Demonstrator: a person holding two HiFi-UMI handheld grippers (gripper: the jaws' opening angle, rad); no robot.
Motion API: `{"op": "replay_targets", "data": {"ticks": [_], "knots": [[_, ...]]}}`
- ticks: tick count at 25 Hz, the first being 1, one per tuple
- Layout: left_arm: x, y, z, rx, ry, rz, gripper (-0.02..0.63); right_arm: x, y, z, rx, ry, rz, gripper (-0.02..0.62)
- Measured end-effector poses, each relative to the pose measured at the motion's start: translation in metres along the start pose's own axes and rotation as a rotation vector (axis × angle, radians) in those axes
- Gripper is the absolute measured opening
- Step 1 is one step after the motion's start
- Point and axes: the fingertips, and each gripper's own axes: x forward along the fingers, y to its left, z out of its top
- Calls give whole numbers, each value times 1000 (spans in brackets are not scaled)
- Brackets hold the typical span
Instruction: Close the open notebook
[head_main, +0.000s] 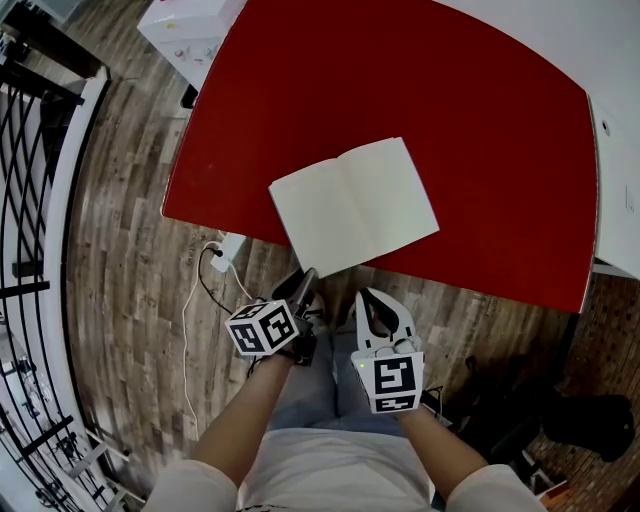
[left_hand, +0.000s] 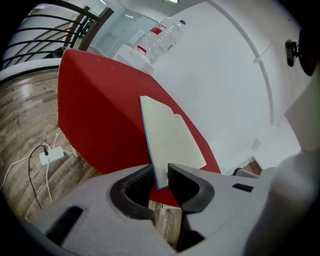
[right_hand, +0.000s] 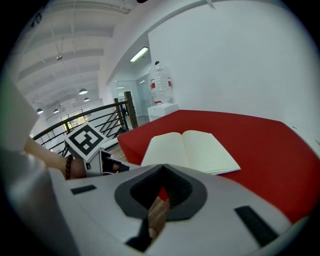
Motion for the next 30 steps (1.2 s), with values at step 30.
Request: {"op": "replay_targets", "data": {"ticks": [30], "knots": [[-55, -75, 112, 531, -46, 93, 23, -9, -18, 9, 34, -29, -46, 6]]}}
